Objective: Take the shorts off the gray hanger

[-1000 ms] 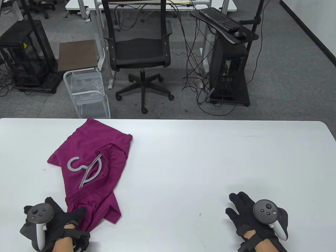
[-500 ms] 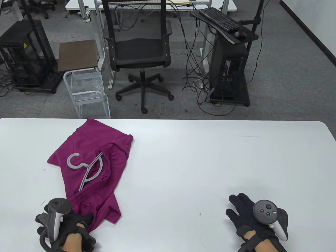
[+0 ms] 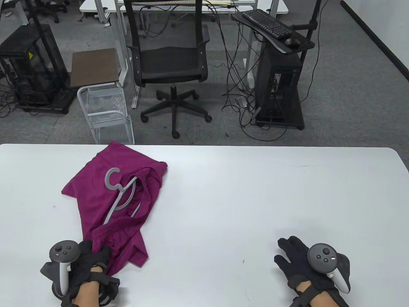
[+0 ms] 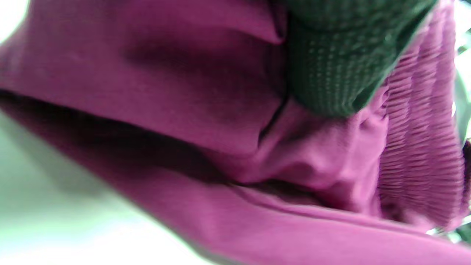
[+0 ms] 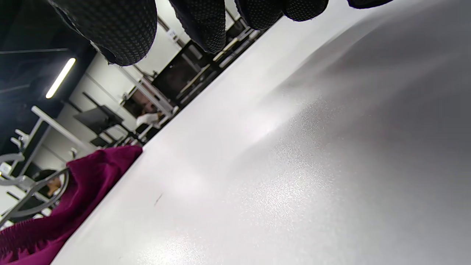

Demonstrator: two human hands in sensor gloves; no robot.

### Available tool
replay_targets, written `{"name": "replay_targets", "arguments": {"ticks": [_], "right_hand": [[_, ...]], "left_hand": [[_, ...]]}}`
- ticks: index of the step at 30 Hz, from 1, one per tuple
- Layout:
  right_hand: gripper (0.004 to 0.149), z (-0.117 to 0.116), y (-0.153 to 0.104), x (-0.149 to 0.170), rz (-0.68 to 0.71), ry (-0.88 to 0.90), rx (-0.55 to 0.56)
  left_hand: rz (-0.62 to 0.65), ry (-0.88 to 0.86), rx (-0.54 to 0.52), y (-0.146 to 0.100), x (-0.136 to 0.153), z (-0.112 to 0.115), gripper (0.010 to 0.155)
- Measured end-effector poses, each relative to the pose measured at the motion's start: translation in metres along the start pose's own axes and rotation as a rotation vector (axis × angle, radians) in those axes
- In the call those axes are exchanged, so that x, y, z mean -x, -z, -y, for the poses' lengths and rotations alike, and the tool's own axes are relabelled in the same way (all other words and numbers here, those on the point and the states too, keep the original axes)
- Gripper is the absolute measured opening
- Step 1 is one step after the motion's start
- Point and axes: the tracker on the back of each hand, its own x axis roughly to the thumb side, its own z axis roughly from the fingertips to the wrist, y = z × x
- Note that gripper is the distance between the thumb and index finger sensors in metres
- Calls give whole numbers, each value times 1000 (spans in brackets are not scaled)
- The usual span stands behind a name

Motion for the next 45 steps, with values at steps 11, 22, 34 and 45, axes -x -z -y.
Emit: {"name": "replay_targets", "arguments": {"ticks": [11,22,34,45], "right_hand": [[69,2,-3,-8,48,8,17],[75,8,-16,-43,221,4,131],[72,2,-32,-74,321,-80,260],[53,10,-29,-76,248,-250,359]], "left_hand": [[406,78,-219,-38,-45,-14,50],[874,80,-224,-105,-92,-3,52],[1348,250,-146,-176,-128,50,50],[1413,152,-216,-174,-122,35,49]]}}
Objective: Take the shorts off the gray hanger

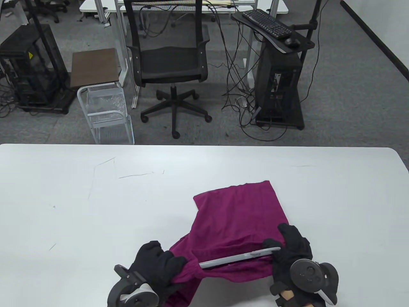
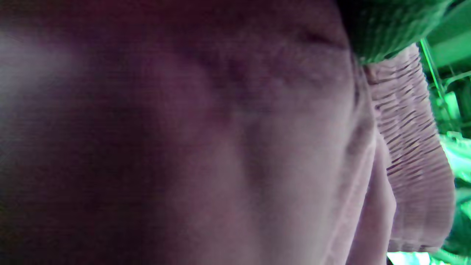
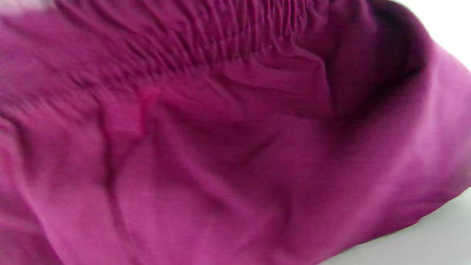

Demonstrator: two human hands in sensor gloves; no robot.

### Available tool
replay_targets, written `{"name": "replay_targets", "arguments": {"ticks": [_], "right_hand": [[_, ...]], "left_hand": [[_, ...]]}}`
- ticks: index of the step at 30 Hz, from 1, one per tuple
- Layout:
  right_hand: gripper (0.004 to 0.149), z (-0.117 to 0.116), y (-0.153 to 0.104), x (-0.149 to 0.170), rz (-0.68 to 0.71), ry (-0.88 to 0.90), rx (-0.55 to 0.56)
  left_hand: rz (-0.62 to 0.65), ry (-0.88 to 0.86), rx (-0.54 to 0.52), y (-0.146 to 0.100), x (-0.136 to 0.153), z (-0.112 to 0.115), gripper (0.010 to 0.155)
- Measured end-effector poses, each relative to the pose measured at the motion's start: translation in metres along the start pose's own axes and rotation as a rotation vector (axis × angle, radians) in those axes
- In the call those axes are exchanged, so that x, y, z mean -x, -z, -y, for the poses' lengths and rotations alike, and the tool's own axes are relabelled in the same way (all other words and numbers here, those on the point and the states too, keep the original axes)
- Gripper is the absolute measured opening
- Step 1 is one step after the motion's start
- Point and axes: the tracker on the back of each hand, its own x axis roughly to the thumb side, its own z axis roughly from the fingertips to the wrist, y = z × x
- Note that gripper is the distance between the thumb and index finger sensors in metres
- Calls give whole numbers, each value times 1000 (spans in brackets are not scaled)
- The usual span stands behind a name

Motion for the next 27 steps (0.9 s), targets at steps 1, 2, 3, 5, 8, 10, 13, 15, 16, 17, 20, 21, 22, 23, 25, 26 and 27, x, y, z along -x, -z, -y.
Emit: {"name": "replay_targets", "arguments": {"ticks": [1,2,3,5,8,10,13,15,16,17,20,21,22,23,25,26,27], "right_hand": [[52,5,1,8,-28,28,12],[52,8,2,14,-36,54,11],[53,12,4,22,-46,87,5],[56,14,7,31,-74,103,-18],[58,1,13,44,-121,61,-123],[58,-14,16,52,-139,139,-232],[63,-22,19,58,-135,345,-275],[66,-21,20,56,-117,392,-281],[66,-19,20,56,-114,394,-259],[65,-16,21,57,-113,422,-212],[63,-6,20,66,-148,665,-21],[63,-3,18,70,-161,792,16],[62,-3,16,73,-179,964,63],[61,-5,15,76,-201,1089,64],[59,-11,12,74,-164,1444,29],[59,-17,9,71,-167,1586,-6],[58,-18,8,70,-163,1632,-6]], "left_hand": [[-16,-29,-12,-1,6,-4,49],[-20,-44,-26,-2,8,-6,49],[-38,-76,-30,-2,12,-7,49],[-45,-102,-40,-3,15,-7,49],[-56,-121,-26,-2,17,-5,49],[-71,-118,-7,-3,21,-2,49],[-125,-139,-6,-6,35,-5,49],[-160,-160,-16,-7,43,-6,50],[-168,-175,-8,-8,45,-5,49],[-178,-183,-25,-8,47,-5,50],[-192,-226,-51,-10,52,-8,49],[-191,-249,-59,-10,53,-9,49],[-191,-263,-76,-11,53,-10,49],[-190,-273,-83,-11,54,-11,49],[-194,-321,-98,-12,57,-10,49],[-198,-341,-99,-13,59,-9,49],[-203,-351,-95,-13,60,-8,49]]}}
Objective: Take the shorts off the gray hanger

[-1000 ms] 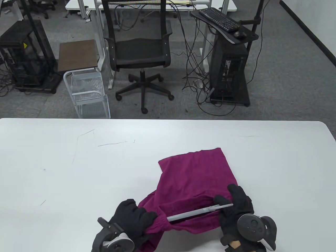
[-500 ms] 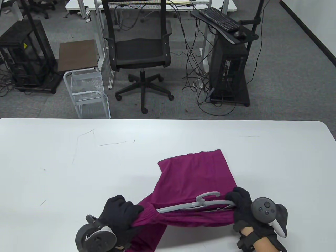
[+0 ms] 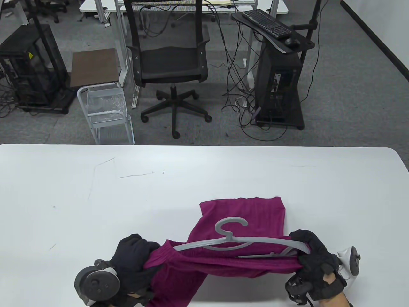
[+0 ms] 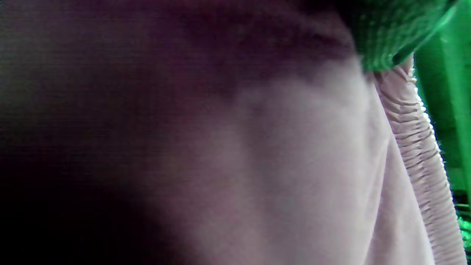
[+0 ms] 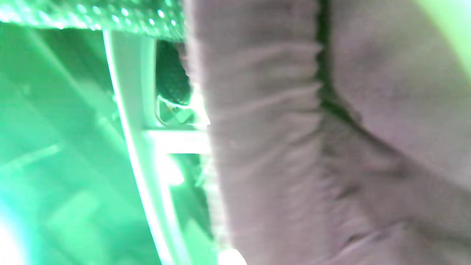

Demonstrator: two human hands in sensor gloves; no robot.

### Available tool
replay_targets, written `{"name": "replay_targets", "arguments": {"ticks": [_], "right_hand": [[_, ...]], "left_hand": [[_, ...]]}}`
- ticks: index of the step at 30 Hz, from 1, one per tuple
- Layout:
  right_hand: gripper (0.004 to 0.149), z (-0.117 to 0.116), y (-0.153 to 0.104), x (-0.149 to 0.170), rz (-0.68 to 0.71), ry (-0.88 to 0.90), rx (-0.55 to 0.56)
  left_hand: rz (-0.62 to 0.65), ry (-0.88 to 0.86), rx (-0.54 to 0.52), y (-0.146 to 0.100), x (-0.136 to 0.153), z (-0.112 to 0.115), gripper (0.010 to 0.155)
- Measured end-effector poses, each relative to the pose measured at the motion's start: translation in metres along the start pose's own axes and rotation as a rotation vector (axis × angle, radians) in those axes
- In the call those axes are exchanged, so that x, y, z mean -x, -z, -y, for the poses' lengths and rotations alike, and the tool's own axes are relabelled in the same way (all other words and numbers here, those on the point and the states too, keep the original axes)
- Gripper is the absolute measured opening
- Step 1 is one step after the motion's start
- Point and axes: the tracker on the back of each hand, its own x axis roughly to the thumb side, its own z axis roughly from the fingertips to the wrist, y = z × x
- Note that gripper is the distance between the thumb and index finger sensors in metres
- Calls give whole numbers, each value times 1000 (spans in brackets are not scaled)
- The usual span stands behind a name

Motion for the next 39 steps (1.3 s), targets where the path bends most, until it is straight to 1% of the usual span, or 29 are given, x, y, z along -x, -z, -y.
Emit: {"name": "replay_targets", "arguments": {"ticks": [3,4,5,7,10,12,13,14,15,17,18,19,21,22,23,24,26,27,28,29,31,33,34,35,37,39], "right_hand": [[56,-7,-1,14,-20,223,19],[55,-10,-1,18,-23,268,10],[55,-15,-1,21,-34,295,27],[55,-18,0,26,-48,207,11],[54,-21,-1,35,-90,7,-21],[48,-22,-2,37,-132,-117,-49],[50,-21,-2,36,-168,-234,-75],[64,-20,-2,35,-189,-369,-89],[72,-18,-2,33,-194,-456,-88],[86,-15,-3,28,-191,-593,-45],[92,-14,-4,24,-176,-698,2],[96,-12,-5,19,-157,-807,46],[102,-16,-7,11,-96,-981,76],[104,-19,-6,9,-67,-1057,68],[105,-23,-6,5,-36,-1160,29],[105,-28,-5,3,-4,-1215,-5],[100,-34,-4,3,50,-1267,-50],[95,-36,-3,3,66,-1277,-67],[86,-40,-2,5,91,-1296,-119],[82,-42,-2,6,101,-1314,-148],[69,-46,-3,11,116,-1333,-168],[52,-45,-2,10,130,-1363,-126],[50,-45,-2,10,154,-1339,-144],[49,-46,-2,8,157,-1329,-135],[49,-45,-3,4,183,-1275,-84],[49,-44,-5,-1,207,-1257,-55]], "left_hand": [[-7,-36,9,0,1,5,49],[-7,-39,8,0,1,7,49],[-1,-44,23,1,0,11,49],[1,-41,19,1,-1,16,48],[-10,-36,37,0,-2,23,49],[-21,-38,34,-1,0,23,49],[-36,-20,26,-1,2,21,49],[-46,-7,19,-1,4,18,49],[-54,-4,9,-1,7,16,49],[-96,8,2,-3,14,10,49],[-107,11,-8,-4,17,6,49],[-112,28,-10,-5,20,4,49],[-142,48,8,-5,26,1,50],[-146,42,25,-5,28,1,50],[-144,36,53,-4,30,2,50],[-145,46,79,-3,31,3,50],[-119,46,140,-2,30,7,50],[-114,50,151,-2,29,9,50],[-98,52,167,-1,27,12,51],[-86,46,178,-1,24,15,51],[-84,37,169,-1,22,17,51],[-111,57,149,-2,26,15,52],[-140,57,114,-3,28,13,54],[-162,57,90,-5,31,12,57],[-235,57,28,-7,37,4,61],[-288,42,-12,-9,42,-5,62]]}}
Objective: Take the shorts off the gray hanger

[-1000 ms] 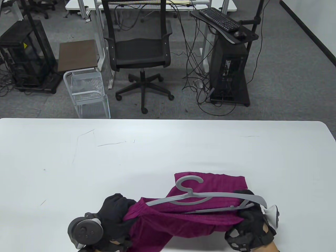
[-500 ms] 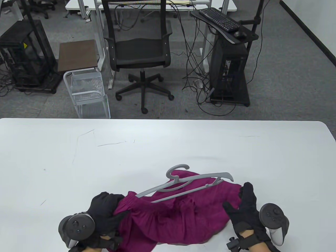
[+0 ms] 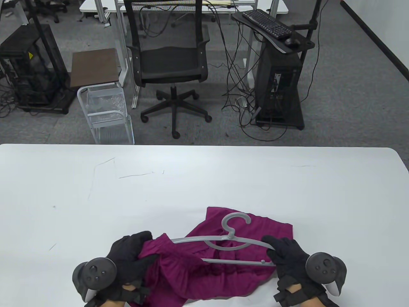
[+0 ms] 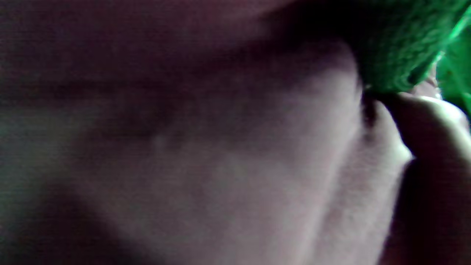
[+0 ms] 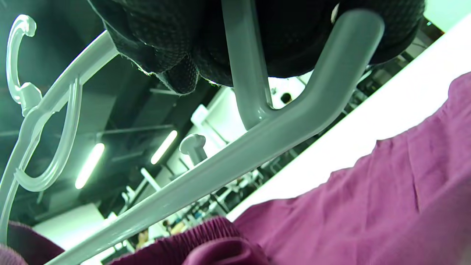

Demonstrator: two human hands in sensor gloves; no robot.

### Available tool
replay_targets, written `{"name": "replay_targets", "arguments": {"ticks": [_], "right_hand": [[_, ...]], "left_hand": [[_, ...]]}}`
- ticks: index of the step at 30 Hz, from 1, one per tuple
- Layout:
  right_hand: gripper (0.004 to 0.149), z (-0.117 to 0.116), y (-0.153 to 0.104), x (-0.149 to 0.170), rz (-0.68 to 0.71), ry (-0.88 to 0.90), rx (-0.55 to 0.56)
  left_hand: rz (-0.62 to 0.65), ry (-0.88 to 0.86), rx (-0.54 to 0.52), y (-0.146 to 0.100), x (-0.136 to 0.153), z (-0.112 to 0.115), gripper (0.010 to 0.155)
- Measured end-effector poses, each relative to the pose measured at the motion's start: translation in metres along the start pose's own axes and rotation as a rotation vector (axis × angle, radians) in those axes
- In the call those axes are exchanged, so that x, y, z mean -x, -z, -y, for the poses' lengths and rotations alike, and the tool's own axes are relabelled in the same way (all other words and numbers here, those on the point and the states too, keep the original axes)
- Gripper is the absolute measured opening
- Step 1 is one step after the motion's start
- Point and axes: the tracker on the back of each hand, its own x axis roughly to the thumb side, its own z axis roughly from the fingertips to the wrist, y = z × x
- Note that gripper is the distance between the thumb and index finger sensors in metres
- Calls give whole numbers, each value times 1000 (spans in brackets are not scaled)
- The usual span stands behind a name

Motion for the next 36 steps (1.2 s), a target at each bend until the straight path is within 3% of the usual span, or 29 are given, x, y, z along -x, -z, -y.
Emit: {"name": "replay_targets", "arguments": {"ticks": [6,9,11,13,15,17,21,24,28,30,33,35,36], "right_hand": [[49,6,-3,-1,-12,23,63],[49,18,-4,3,-51,10,129],[50,26,-7,8,-100,13,181],[53,29,-9,11,-135,10,205],[59,28,-9,13,-151,36,180],[62,24,-8,14,-142,115,142],[66,16,-6,13,-136,213,92],[68,14,-6,9,-105,167,65],[68,9,-6,8,-109,173,31],[67,8,-6,9,-122,186,35],[66,9,-6,9,-123,166,39],[66,9,-6,9,-119,139,35],[66,9,-6,9,-119,135,28]], "left_hand": [[-79,-75,-86,-1,9,-22,49],[-175,-247,-201,-5,23,-40,41],[-251,-428,-250,-9,40,-49,40],[-323,-774,-219,-10,57,-48,41],[-322,-1054,-280,-13,63,-43,45],[-274,-1162,-343,-13,62,-43,52],[-123,-869,-226,-6,48,-52,64],[-119,-591,-95,-2,33,-43,70],[-273,-106,119,2,28,-9,71],[-428,182,313,3,36,14,69],[-599,402,597,0,55,46,66],[-686,432,754,-6,67,60,67],[-694,424,782,-5,68,62,69]]}}
